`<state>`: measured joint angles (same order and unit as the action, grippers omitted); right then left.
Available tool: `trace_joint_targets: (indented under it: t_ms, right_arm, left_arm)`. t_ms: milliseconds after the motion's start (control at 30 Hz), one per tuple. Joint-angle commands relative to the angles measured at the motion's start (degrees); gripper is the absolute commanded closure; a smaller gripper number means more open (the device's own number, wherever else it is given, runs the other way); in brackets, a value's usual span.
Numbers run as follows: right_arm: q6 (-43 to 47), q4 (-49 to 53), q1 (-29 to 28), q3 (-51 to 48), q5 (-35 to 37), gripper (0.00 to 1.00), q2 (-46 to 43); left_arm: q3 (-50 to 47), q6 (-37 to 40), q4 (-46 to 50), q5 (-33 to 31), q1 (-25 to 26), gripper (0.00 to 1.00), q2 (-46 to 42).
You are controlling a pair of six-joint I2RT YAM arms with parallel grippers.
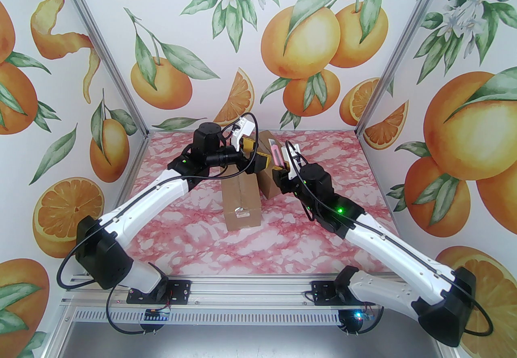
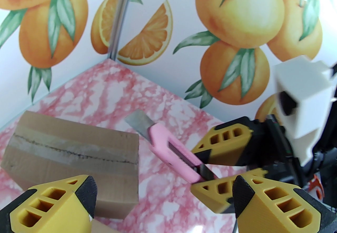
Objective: Unpack the express box
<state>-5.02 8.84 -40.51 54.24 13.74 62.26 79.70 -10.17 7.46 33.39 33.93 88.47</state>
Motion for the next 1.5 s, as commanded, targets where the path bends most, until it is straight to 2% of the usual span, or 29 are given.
trace_joint_targets:
  t_ms: [0, 200, 367, 600, 900, 1133, 1467]
  right_arm:
    - [3.22, -5.37, -0.89, 0.19, -1.71, 0.62, 0.36]
    - [5.34, -6.56, -1.48, 0.28, -1.73, 0.62, 1.19]
    - [7.33, -7.55, -1.81, -0.24, -1.54, 0.62, 1.06]
    - [9.95, -10.39, -1.85, -1.61, -2.04, 0.63, 0.61]
    - [13.04, -12.93, -1.91, -3.04, -3.45, 0.63, 0.38]
    - [15.44, -15.38, -1.87, -4.32, -3.27, 0.62, 0.54]
    - [18.20, -18.45, -1.86, -4.23, -2.52, 0.60, 1.46]
  left_arm:
    - [2.80, -2.10, -2.37, -0.27, -0.01, 0.11, 1.76]
    - [4.55, -6.08, -6.01, 3.86, -0.27, 0.11, 4.35]
    - [5.10, -7.04, -6.75, 6.71, -0.36, 0.16, 4.96]
    - [5.99, -7.93, -5.99, 10.44, -0.61, 0.28, 6.05]
    - [6.87, -7.50, -4.26, 13.42, -1.32, 0.55, 5.97]
    - [7.02, -7.34, -4.28, 15.37, -1.33, 0.67, 5.93]
    - [7.66, -6.04, -1.81, 17.68, -1.41, 0.77, 6.15]
